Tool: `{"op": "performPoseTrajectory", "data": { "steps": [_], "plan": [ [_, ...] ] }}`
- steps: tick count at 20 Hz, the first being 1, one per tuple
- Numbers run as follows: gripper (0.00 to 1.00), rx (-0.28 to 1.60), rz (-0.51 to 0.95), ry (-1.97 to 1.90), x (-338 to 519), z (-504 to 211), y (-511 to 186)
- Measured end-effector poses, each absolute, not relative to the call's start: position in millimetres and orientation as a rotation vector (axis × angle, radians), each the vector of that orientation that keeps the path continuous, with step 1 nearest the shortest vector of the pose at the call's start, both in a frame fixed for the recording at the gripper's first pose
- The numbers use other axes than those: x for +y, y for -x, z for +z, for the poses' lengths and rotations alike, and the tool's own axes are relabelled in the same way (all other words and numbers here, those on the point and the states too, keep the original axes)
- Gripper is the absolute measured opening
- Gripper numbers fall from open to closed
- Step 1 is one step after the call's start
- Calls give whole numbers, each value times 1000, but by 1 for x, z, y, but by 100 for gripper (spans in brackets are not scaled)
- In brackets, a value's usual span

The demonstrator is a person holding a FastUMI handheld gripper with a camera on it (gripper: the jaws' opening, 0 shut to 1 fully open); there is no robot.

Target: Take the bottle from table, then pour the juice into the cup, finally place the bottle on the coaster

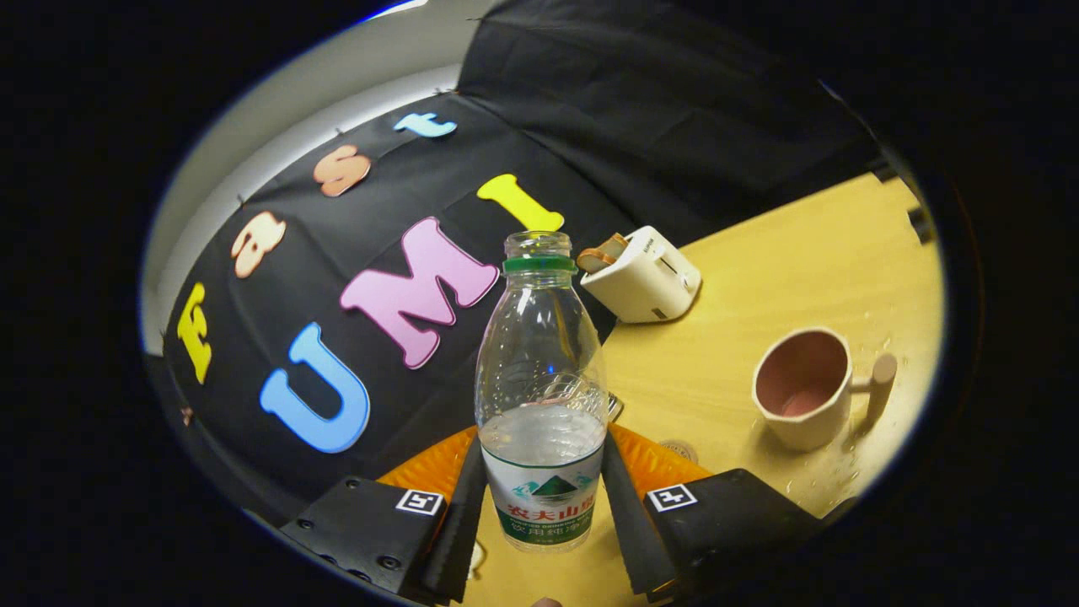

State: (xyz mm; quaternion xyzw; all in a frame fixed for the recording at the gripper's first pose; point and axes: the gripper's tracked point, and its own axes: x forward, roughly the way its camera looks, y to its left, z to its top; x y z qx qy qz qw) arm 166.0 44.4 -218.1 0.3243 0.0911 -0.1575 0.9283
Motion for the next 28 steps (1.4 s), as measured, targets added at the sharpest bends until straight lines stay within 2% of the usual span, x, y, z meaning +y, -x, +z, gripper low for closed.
{"op": "performPoseTrajectory", "data": {
  "steps": [10,16,28],
  "plan": [
    [74,246,-358,-22,29,-226,-206],
    [74,267,-428,132,9,-253,-217],
    [75,300,-428,141,14,-299,-232]
  ]
}}
